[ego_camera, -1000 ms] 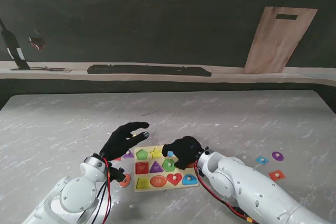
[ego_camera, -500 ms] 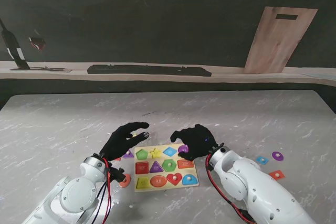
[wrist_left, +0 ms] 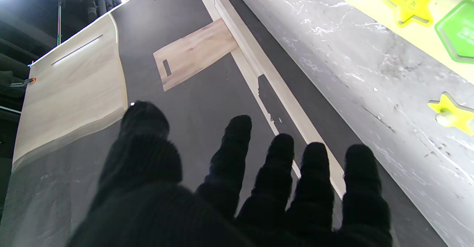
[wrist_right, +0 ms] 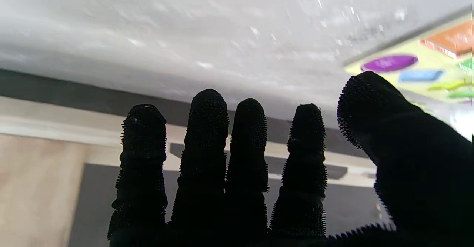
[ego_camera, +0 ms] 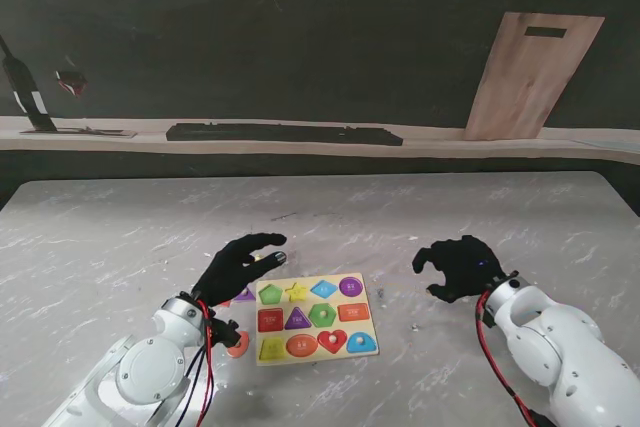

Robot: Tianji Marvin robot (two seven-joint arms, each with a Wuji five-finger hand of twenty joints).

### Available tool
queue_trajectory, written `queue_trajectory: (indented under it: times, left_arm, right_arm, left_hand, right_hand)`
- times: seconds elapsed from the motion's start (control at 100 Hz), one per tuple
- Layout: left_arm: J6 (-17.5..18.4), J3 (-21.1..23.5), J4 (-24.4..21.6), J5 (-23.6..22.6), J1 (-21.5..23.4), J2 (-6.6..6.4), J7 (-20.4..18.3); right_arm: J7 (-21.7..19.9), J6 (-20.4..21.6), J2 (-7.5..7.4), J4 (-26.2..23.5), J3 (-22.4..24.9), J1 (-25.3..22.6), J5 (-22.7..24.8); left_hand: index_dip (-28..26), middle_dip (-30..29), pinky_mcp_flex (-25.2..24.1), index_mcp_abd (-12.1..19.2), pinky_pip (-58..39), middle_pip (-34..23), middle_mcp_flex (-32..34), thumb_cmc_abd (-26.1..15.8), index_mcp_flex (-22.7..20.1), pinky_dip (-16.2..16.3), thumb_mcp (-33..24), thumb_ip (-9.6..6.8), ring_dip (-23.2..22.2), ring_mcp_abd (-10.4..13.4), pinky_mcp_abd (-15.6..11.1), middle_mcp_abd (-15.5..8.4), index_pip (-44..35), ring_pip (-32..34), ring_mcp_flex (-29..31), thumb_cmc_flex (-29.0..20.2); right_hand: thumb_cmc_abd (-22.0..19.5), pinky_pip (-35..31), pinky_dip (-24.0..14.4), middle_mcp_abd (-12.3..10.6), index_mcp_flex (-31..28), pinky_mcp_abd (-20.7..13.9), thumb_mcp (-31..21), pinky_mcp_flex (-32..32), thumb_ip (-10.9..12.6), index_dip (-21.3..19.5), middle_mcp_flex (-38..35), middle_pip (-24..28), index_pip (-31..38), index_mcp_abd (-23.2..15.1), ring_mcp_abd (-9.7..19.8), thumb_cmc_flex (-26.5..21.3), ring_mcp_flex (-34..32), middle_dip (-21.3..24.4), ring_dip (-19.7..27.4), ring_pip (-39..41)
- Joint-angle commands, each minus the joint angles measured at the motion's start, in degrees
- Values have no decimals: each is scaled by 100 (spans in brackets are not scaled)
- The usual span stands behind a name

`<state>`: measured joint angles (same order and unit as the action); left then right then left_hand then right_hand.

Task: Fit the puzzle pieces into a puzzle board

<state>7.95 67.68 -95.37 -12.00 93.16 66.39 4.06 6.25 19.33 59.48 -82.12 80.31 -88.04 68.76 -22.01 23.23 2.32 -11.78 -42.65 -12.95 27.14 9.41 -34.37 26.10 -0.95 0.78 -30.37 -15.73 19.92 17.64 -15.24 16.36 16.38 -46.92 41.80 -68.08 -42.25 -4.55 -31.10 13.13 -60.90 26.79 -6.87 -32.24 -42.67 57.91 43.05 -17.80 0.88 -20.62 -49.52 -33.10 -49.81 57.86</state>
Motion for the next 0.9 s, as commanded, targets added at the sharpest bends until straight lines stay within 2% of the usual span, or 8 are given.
queue_trajectory:
  times: [0.0, 0.14, 0.27, 0.43, 0.55, 0.89]
  left_arm:
    - [-36, -33, 19, 42, -24, 3, -33]
    - [-48, -66, 44, 52, -56, 2, -54]
    - [-63, -93, 60, 68, -70, 1, -72]
    - [-46, -117, 57, 57, -60, -1, -73]
    - [-27, -135, 32, 41, -33, -2, -59]
    - [-31, -156, 1, 20, -4, 1, -31]
  right_arm:
    - [-31, 49, -178, 110, 174, -198, 98]
    - [-81, 81, -232, 105, 651, -503, 381]
    - [52, 16, -270, 144, 1013, -740, 650]
    - [201, -94, -293, 202, 1337, -972, 827]
    - [268, -170, -298, 250, 1481, -1097, 875]
    - [510, -336, -331, 552, 1523, -1172, 960]
  left_hand:
    - [24, -56, -76, 154, 0, 52, 0, -161, -92, 71, 166, 67, -32, 95, 40, -90, 72, -112, 129, -47]
    - [24, -55, -73, 162, 0, 52, -7, -166, -85, 71, 165, 66, -34, 98, 43, -89, 73, -106, 140, -47]
    - [25, -57, -80, 160, 4, 55, -12, -167, -84, 70, 166, 66, -33, 98, 35, -88, 73, -111, 131, -48]
    - [26, -55, -74, 156, 0, 51, -8, -169, -83, 72, 167, 66, -33, 98, 37, -87, 73, -112, 129, -48]
    - [25, -57, -76, 154, 1, 53, -11, -171, -92, 72, 168, 66, -34, 99, 34, -77, 70, -110, 135, -49]
    - [26, -57, -68, 153, -1, 51, -8, -165, -96, 74, 168, 66, -34, 97, 35, -85, 72, -107, 138, -50]
  right_hand:
    - [122, 37, 36, 13, -110, -112, -214, -45, 147, -111, 214, 18, 90, -126, 67, -191, 179, -96, -7, -21]
    - [167, 158, 20, -50, -152, -110, -252, -86, 101, -144, 191, -151, 103, -157, 66, -141, 253, -78, 84, -300]
    - [269, 379, 30, -132, -243, -57, -265, -196, 90, -170, 109, -357, 132, -225, 121, -80, 350, 31, 239, -645]
    - [467, 459, 35, -234, -277, -77, -448, -195, 103, -189, 39, -417, 176, -357, 192, -389, 313, 90, 288, -726]
    - [608, 489, 40, -285, -188, -108, -556, -168, 104, -175, 6, -429, 157, -406, 232, -562, 256, 113, 293, -730]
    - [682, 540, 57, -405, -463, -102, -566, -13, 10, -168, -307, -429, 288, -347, 268, -506, 21, 176, 270, -677]
